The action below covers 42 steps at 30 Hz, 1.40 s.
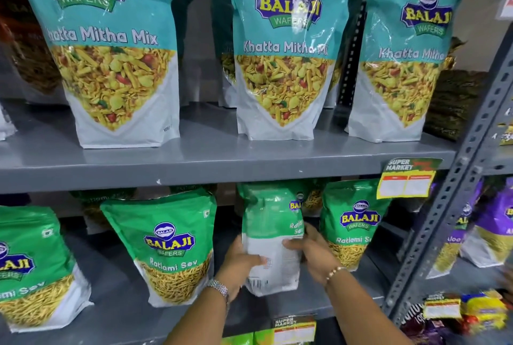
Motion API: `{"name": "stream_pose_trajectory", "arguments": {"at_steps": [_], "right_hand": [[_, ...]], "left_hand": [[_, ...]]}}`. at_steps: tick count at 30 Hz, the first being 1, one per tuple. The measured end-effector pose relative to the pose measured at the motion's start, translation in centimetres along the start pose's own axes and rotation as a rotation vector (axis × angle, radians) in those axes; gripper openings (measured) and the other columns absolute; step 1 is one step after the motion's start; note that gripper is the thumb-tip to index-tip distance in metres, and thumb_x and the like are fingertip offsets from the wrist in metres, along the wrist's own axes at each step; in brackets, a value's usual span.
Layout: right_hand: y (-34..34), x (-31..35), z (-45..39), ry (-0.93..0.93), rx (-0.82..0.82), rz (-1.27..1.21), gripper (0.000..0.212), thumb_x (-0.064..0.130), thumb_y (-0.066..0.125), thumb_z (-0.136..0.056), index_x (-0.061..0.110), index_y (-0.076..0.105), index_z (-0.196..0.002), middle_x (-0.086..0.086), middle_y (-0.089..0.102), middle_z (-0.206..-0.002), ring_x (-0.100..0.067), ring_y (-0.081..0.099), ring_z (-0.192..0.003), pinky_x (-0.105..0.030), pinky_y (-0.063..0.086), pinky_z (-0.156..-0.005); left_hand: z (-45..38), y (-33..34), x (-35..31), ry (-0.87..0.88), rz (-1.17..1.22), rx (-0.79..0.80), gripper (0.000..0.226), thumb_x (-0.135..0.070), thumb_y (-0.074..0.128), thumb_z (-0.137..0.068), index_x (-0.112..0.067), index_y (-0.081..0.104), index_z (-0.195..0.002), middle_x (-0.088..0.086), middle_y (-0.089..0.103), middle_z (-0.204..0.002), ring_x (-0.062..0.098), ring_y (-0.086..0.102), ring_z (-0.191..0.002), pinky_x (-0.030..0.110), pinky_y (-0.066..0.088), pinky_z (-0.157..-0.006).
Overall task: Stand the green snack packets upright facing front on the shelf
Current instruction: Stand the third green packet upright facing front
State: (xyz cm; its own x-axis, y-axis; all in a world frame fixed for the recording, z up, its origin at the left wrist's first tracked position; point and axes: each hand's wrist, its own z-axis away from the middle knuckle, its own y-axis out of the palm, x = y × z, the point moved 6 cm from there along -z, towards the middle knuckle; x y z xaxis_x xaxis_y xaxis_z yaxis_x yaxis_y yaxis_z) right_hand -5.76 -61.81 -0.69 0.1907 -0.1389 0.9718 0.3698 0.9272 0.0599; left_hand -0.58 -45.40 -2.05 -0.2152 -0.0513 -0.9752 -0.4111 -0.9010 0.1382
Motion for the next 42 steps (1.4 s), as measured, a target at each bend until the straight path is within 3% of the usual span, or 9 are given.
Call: {"name": "stream_pose_trajectory", "arguments": {"at_steps": [6, 9, 13, 20, 27, 31, 35, 39, 42], "right_hand": [[-0.5, -1.1, 0.1, -0.013, -0.013, 0.232, 0.084, 0.013, 0.079, -0.075, 0.015, 0.031, -0.144, -0.004, 0.052, -0.136, -0.026, 0.05, -0.126, -0.033, 0.045, -0.107], [-1.0, -1.7, 0.6, -0.021, -0.018, 0.307, 0.069, 0.005, 0.079, -0.073, 0.005, 0.044, -0.132, -0.01, 0.059, -0.123, -0.022, 0.058, -0.107, -0.004, 0.052, -0.073], [-1.4, -3.5, 1.2, 0.017, -0.081, 0.357, 0.064, -0.004, 0.073, -0.077, 0.0, 0.043, -0.134, -0.022, 0.061, -0.127, -0.035, 0.057, -0.118, -0.041, 0.051, -0.097], [-0.9, -4.9, 1.1, 0.012, -0.237, 0.55, 0.055, 0.015, 0.069, -0.084, 0.005, 0.046, -0.133, -0.013, 0.06, -0.13, -0.029, 0.057, -0.119, -0.038, 0.045, -0.103], [0.3, -5.7, 4.6, -0.111, -0.474, 0.479, 0.021, 0.008, 0.057, -0.083, 0.012, 0.056, -0.104, -0.012, 0.066, -0.088, -0.032, 0.064, -0.083, -0.036, 0.052, -0.071], [3.7, -6.4, 5.3, -0.169, -0.312, 0.333, 0.068, 0.012, 0.082, -0.06, 0.015, 0.047, -0.118, -0.007, 0.056, -0.109, -0.023, 0.059, -0.099, -0.037, 0.053, -0.089], [5.3, -6.4, 4.7, -0.214, -0.226, 0.391, 0.11, 0.02, 0.088, -0.055, 0.005, 0.026, -0.145, -0.011, 0.043, -0.139, -0.026, 0.045, -0.13, -0.039, 0.041, -0.109], [4.3, -5.8, 3.5, -0.189, -0.265, 0.469, 0.121, 0.027, 0.092, -0.045, 0.005, 0.025, -0.144, -0.015, 0.047, -0.135, -0.029, 0.05, -0.122, -0.035, 0.048, -0.099], [3.2, -5.7, 3.5, -0.216, -0.363, 0.593, 0.113, 0.035, 0.089, -0.047, 0.016, 0.031, -0.142, -0.012, 0.044, -0.125, -0.031, 0.05, -0.111, -0.03, 0.041, -0.081]], "left_hand": [[-1.0, -0.8, 1.3, -0.015, -0.079, -0.064, 0.057, 0.02, 0.048, -0.081, -0.023, 0.047, -0.119, -0.004, 0.065, -0.102, 0.008, 0.061, -0.089, 0.021, 0.053, -0.06], [-0.5, -1.4, 1.9, 0.008, -0.141, -0.14, 0.05, 0.012, 0.041, -0.088, -0.019, 0.048, -0.127, -0.001, 0.063, -0.111, 0.009, 0.059, -0.092, 0.025, 0.051, -0.072], [0.3, -1.5, 2.8, 0.03, -0.136, -0.141, 0.049, 0.008, 0.046, -0.09, -0.013, 0.046, -0.134, 0.006, 0.059, -0.129, 0.02, 0.057, -0.112, 0.033, 0.047, -0.094], [0.5, -1.4, 2.8, 0.027, -0.138, -0.084, 0.057, 0.013, 0.048, -0.084, -0.017, 0.05, -0.132, 0.007, 0.063, -0.127, 0.023, 0.06, -0.113, 0.041, 0.049, -0.095], [0.5, -1.7, 3.9, 0.032, -0.167, -0.057, 0.056, 0.012, 0.049, -0.084, -0.019, 0.051, -0.132, 0.005, 0.064, -0.127, 0.022, 0.059, -0.117, 0.048, 0.047, -0.102], [1.5, -1.4, 4.4, 0.074, -0.106, -0.09, 0.049, 0.003, 0.057, -0.084, -0.027, 0.059, -0.121, -0.008, 0.069, -0.116, 0.005, 0.064, -0.106, 0.03, 0.054, -0.091], [2.9, -0.9, 6.3, 0.064, -0.043, -0.25, 0.065, 0.025, 0.036, -0.077, -0.025, 0.053, -0.116, -0.011, 0.063, -0.108, -0.015, 0.062, -0.086, -0.001, 0.047, -0.066], [4.1, -0.2, 6.9, 0.128, -0.177, -0.243, 0.081, 0.027, 0.031, -0.066, -0.021, 0.052, -0.127, 0.0, 0.066, -0.12, 0.014, 0.059, -0.112, 0.024, 0.048, -0.097], [3.7, -0.6, 6.6, 0.146, -0.31, -0.193, 0.082, 0.025, 0.032, -0.066, -0.034, 0.053, -0.119, -0.011, 0.071, -0.107, 0.012, 0.062, -0.109, 0.015, 0.045, -0.09]]}}
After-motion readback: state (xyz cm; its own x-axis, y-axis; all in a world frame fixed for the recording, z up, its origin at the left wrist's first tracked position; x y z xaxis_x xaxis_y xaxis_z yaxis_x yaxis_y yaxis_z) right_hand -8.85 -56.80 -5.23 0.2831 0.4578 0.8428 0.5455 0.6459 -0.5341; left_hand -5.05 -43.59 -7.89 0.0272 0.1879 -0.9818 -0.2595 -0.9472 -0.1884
